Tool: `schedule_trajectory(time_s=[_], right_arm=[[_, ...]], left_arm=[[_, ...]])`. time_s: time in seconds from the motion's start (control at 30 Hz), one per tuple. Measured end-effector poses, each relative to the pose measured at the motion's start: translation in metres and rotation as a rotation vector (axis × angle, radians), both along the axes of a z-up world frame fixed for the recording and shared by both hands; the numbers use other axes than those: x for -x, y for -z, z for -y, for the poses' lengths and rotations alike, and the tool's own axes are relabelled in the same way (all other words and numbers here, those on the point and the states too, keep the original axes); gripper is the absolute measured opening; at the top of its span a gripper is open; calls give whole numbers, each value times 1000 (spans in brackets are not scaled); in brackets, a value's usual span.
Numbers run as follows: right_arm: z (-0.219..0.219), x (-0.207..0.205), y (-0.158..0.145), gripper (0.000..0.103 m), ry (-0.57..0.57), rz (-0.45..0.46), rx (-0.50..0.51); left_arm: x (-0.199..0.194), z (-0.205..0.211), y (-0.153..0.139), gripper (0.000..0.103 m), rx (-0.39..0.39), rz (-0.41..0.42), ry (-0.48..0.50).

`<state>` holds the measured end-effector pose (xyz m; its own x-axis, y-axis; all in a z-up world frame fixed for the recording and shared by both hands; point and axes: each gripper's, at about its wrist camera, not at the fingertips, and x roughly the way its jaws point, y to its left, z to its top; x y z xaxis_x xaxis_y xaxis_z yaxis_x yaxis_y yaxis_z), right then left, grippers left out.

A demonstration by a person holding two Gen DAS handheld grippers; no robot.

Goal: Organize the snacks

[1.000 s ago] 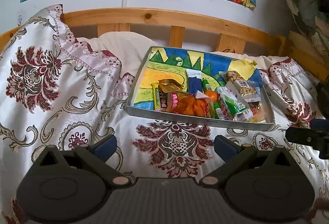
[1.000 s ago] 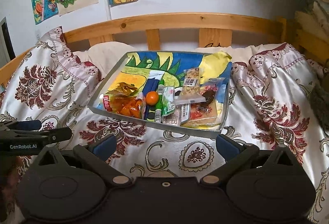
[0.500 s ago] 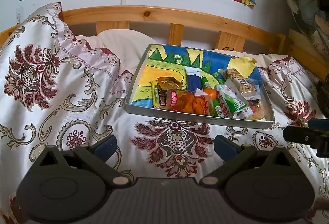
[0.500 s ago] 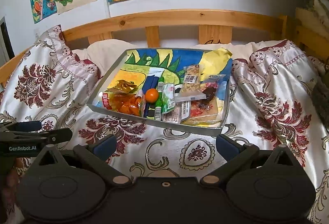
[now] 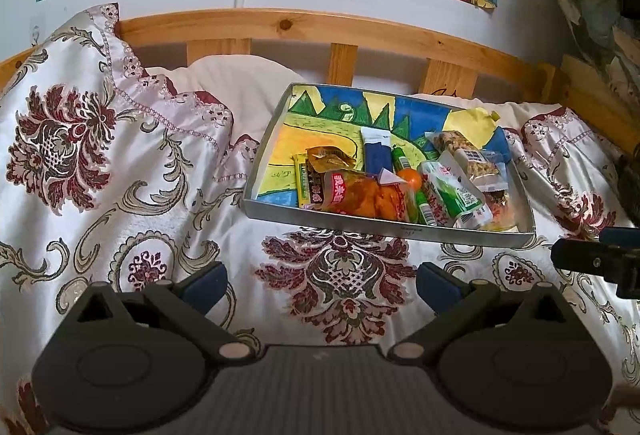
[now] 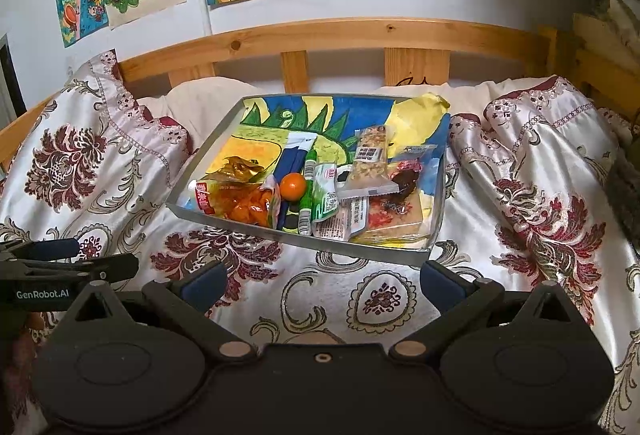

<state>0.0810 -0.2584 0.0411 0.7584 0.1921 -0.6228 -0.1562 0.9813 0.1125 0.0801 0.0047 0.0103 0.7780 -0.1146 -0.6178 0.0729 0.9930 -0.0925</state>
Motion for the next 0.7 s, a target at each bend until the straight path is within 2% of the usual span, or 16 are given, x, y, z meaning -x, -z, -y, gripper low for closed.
schedule_trajectory(time_s=[0.53, 0.7], right_arm=[[-1, -2, 4, 102, 2, -4, -1], [-1, -3, 7, 102, 2, -11, 0]], left_arm=[[0, -1, 4, 102, 2, -12, 11], [0, 1, 4, 102, -25, -5, -7]])
